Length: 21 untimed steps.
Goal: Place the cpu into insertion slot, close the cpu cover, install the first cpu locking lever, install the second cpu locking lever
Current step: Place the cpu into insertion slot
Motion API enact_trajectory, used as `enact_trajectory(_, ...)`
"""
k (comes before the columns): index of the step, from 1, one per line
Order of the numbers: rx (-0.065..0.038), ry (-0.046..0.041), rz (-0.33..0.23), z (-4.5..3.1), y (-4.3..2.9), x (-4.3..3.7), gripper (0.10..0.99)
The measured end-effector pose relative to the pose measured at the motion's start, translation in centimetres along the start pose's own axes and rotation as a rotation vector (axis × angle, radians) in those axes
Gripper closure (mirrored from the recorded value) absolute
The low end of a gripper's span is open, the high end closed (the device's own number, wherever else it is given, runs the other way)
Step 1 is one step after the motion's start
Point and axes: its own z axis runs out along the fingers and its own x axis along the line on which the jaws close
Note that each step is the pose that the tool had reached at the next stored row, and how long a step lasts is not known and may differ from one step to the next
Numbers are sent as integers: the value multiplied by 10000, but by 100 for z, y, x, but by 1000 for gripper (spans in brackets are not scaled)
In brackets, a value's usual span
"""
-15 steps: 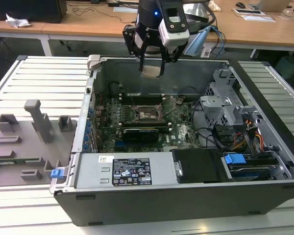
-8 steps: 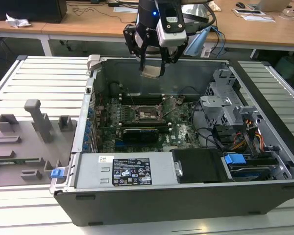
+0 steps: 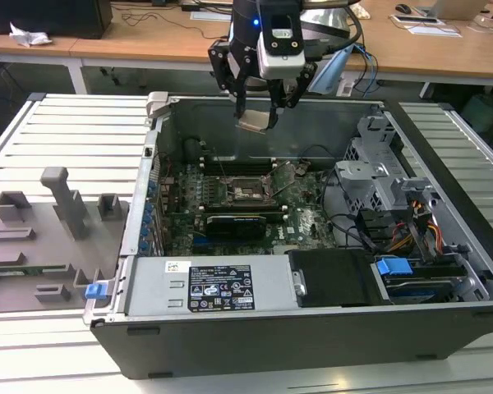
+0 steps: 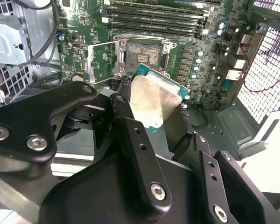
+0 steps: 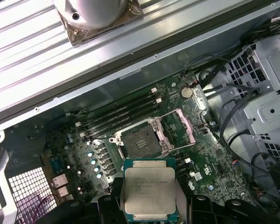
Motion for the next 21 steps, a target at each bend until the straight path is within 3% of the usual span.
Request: enact_trajectory(21,-33,-150,1669,5,0,0,557)
